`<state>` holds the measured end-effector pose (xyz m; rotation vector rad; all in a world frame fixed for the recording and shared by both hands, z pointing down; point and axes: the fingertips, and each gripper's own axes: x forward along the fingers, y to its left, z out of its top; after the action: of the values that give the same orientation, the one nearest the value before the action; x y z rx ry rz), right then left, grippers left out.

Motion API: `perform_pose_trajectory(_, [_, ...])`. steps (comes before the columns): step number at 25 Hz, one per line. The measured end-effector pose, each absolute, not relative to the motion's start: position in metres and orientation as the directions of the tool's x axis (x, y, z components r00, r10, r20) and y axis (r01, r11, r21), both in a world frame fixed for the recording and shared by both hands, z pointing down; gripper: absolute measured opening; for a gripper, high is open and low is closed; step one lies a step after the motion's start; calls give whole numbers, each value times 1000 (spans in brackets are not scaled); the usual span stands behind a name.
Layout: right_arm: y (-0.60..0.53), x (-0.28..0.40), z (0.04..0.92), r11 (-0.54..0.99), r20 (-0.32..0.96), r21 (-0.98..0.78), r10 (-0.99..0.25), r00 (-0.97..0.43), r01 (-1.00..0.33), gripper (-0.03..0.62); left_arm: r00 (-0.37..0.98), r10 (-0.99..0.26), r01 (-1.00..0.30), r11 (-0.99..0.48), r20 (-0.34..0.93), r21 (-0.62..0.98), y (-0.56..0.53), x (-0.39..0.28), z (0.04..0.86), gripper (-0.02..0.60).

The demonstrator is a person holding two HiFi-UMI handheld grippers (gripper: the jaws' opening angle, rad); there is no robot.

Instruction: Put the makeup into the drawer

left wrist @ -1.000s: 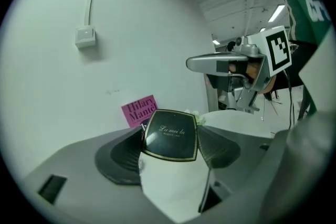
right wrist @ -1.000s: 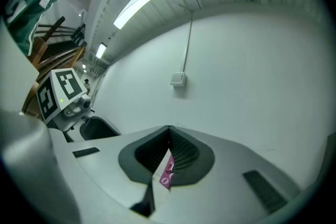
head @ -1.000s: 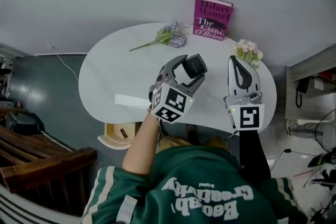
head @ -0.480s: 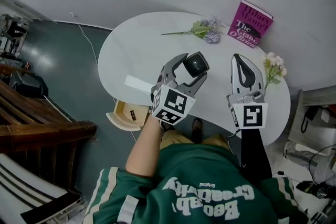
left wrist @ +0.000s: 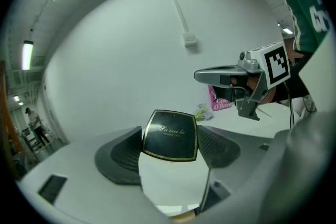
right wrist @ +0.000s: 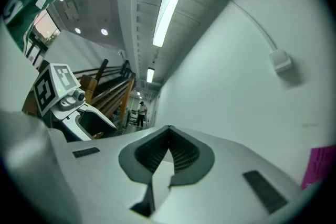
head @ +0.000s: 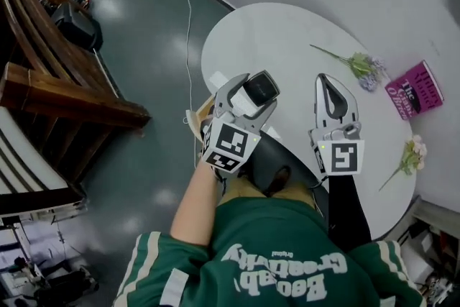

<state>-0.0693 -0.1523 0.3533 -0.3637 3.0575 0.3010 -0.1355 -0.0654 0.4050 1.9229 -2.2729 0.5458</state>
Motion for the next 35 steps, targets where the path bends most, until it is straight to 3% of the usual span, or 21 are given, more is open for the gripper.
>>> perform_pose_trajectory(9, [-74,-171,350,985,-90,151,-75,-993,-88,8,-328,-864,-942,271,381,-197,23,-207,433,357])
perform_pose_trajectory(11, [-67,-179,366,984,-41,169,-48,-998,-54,8,-325,-842,-945,271,430,-183,35,-215,459,357])
perform_pose_trajectory(19, [-58,-194,385,981,17,188,-47,-999,-43,8,-227,-698,-967,245,679,-72,83,-217,605,357])
perform_pose_trajectory(24, [-64,-198,384,981,8,171,-93,-996,-90,8,-136,-628,-986,164,766,-41,80,-211,667,356])
perform_pose_trajectory(29, [-70,-189,404,972,92,217,-113,-989,-91,8,-54,-551,-996,88,833,-6,76,-203,733,357])
perform_pose_trajectory(35, [-75,-190,404,969,74,199,-161,-984,-144,8,14,-475,-1000,5,880,18,66,-195,788,357])
